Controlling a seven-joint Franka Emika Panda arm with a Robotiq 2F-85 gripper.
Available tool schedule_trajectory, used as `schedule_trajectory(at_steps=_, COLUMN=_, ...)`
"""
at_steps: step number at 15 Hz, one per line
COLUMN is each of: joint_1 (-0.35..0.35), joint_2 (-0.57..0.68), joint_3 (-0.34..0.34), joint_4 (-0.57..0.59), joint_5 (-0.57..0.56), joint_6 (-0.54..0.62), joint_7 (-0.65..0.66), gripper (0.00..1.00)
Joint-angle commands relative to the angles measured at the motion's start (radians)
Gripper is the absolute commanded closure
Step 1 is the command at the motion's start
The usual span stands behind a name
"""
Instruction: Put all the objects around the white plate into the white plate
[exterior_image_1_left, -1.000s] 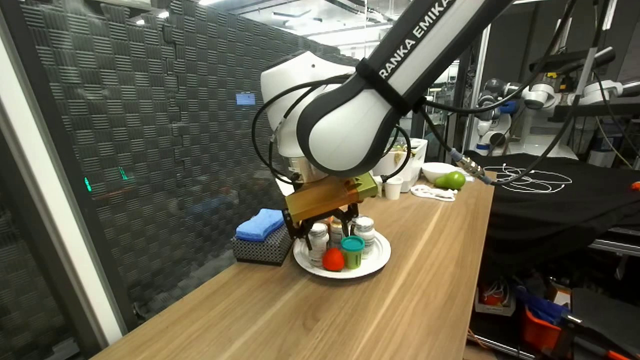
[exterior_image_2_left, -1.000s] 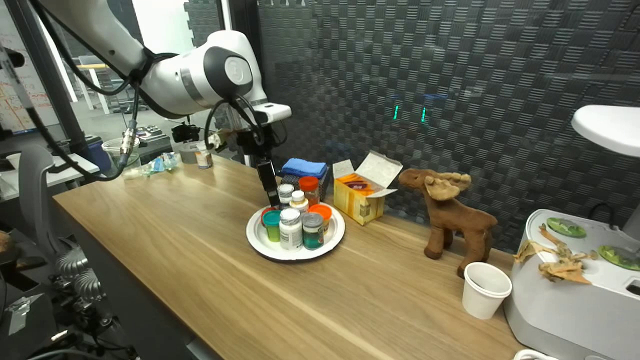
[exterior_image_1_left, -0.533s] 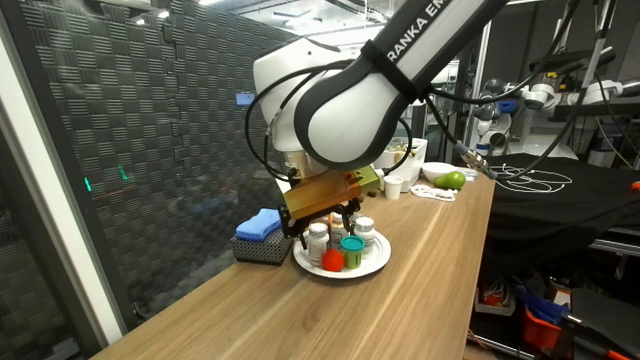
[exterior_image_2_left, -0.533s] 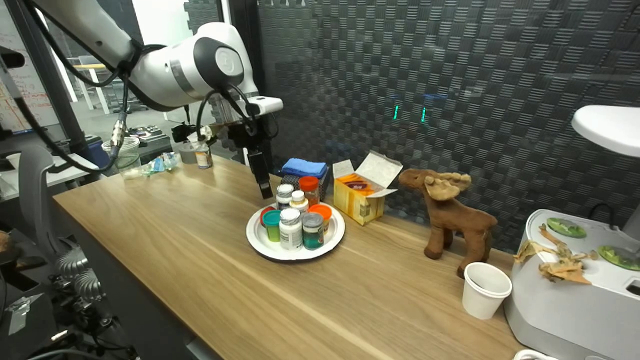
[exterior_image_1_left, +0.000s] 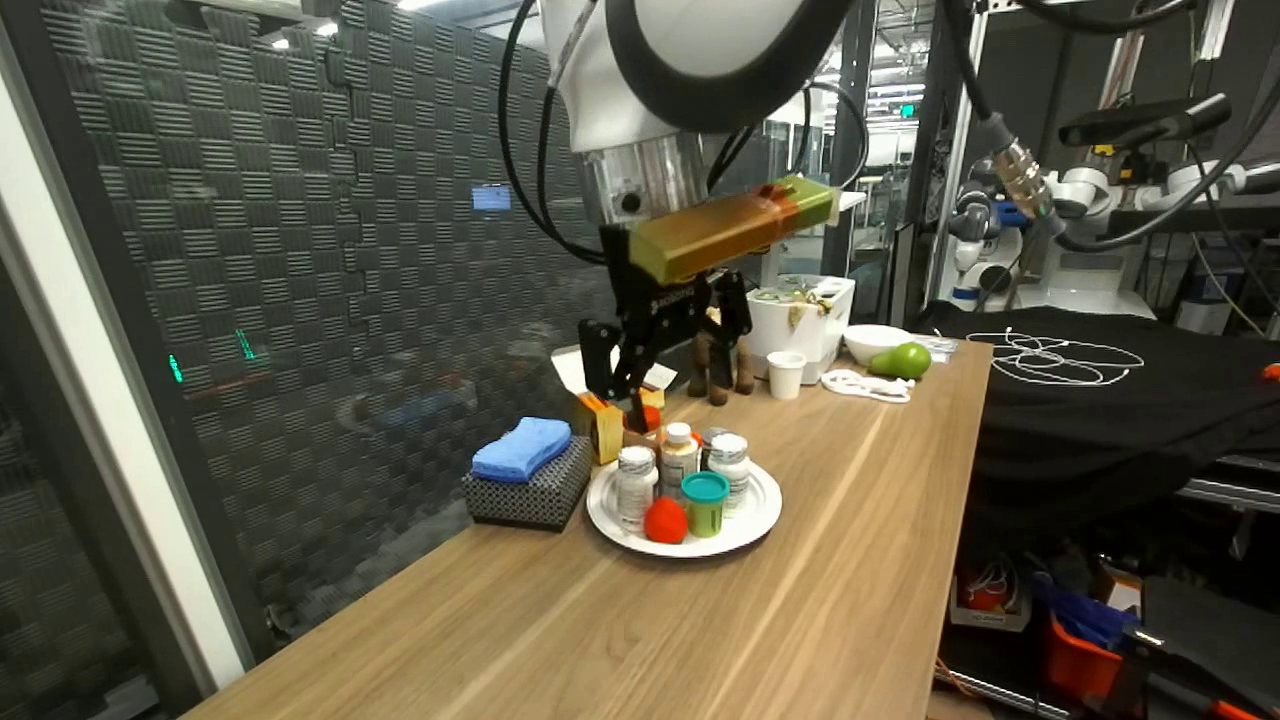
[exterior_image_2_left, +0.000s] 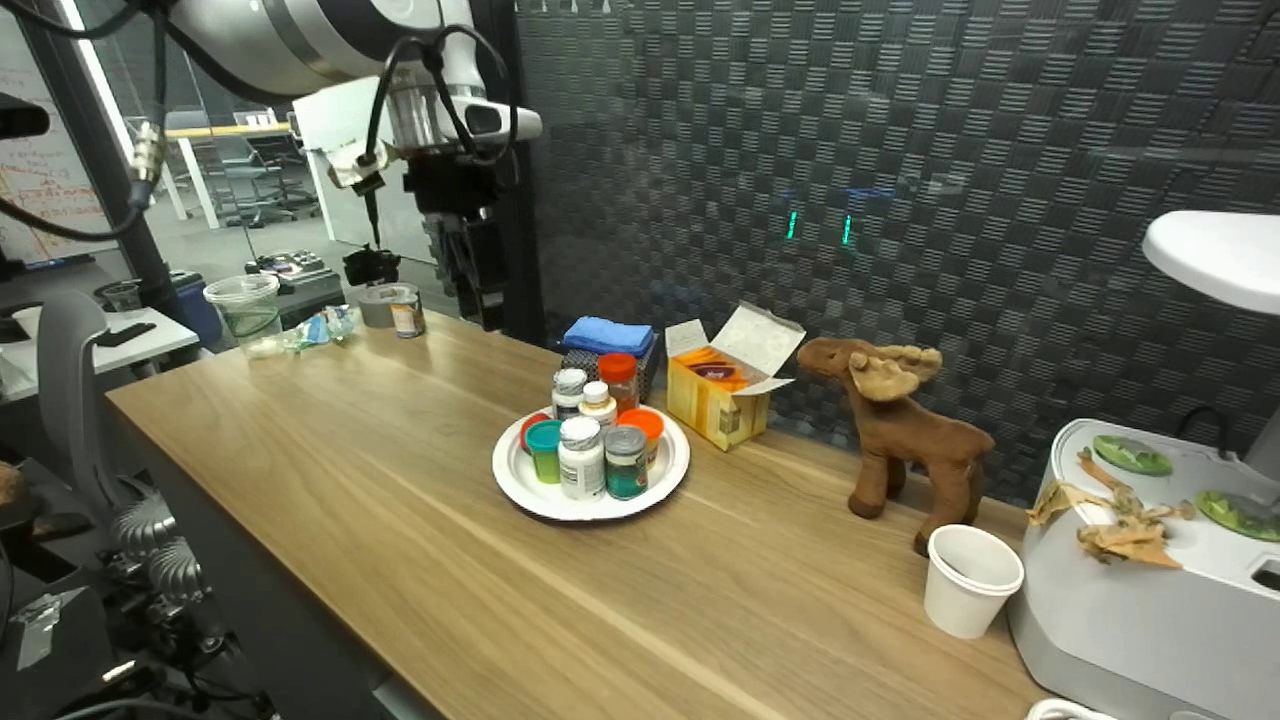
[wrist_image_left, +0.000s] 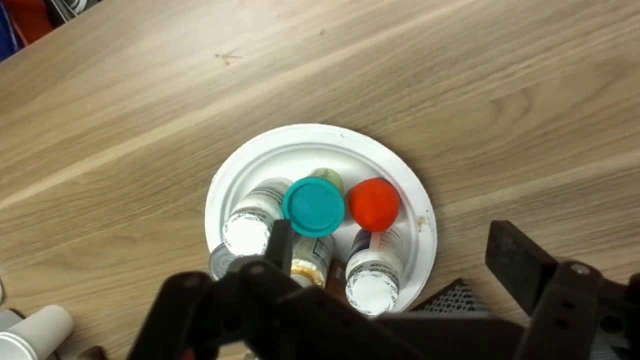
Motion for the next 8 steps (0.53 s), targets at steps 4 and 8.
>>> schedule_trajectory(at_steps=4, joint_1=-0.043, joint_2=-0.072, joint_3=0.052, joint_4=-0.009, joint_5=0.112, joint_6=-0.081, joint_7=-0.232, gripper=0.00)
schedule_trajectory(at_steps=8, joint_1=-0.045, joint_2=-0.084, joint_3=0.059, joint_4=-0.019, joint_5=0.122, joint_6=-0.089, joint_7=-0.266, gripper=0.00)
